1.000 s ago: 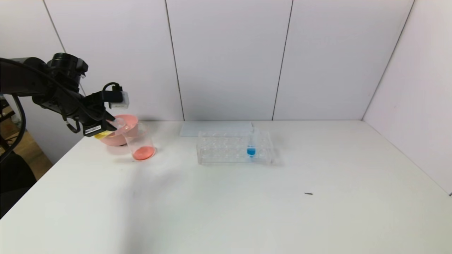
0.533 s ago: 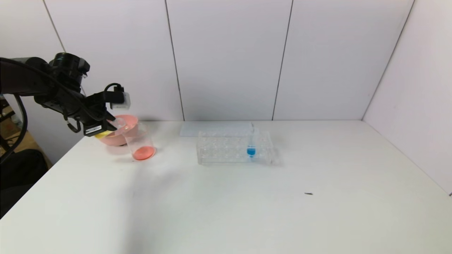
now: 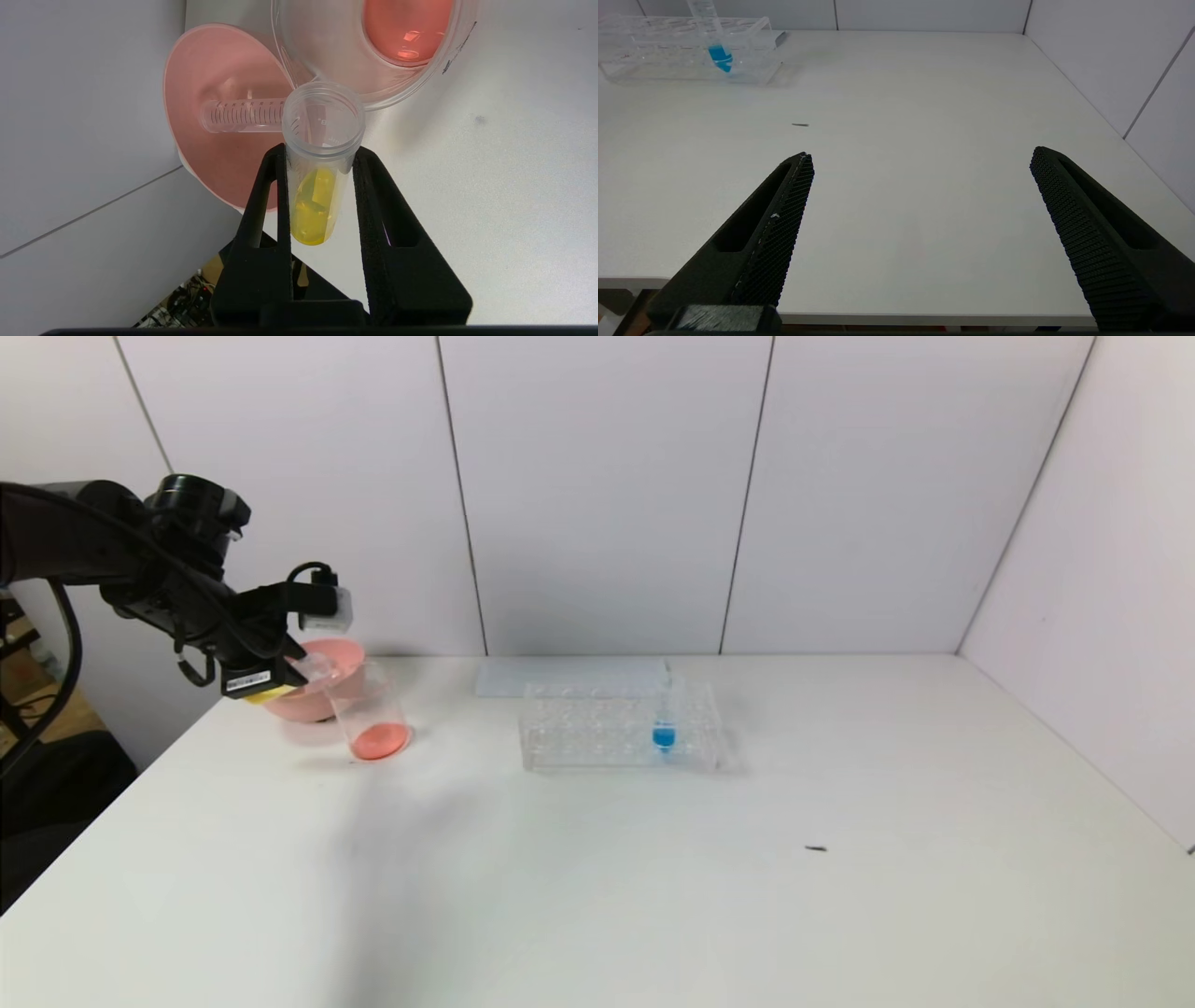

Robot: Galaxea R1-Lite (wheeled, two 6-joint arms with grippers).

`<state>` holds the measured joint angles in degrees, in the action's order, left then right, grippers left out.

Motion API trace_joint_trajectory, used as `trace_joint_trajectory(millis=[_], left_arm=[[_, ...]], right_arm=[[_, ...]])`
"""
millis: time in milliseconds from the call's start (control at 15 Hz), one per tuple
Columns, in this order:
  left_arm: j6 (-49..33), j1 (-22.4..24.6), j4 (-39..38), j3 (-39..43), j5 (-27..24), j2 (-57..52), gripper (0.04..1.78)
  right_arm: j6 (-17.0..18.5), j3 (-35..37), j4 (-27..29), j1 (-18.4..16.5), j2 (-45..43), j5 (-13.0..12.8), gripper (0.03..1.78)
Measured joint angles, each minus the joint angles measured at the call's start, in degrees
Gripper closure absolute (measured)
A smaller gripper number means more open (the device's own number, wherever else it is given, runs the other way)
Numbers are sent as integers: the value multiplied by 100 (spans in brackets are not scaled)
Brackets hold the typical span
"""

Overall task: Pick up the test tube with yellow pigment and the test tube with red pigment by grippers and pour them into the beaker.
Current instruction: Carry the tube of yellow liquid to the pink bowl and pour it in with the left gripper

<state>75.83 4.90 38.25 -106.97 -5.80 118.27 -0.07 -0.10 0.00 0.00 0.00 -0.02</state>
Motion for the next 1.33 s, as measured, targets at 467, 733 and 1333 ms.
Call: trace_joint_trajectory(millis=[467,733,1333], left_arm=[[160,-59,83,-33,211,11,138],[251,-160,162,-133,432,52,138],[405,-290,308,-301,749,100,138]], right_arm=[[0,0,0,0,0,2,11],[2,0,0,0,0,2,11],[0,0,0,0,0,2,11]])
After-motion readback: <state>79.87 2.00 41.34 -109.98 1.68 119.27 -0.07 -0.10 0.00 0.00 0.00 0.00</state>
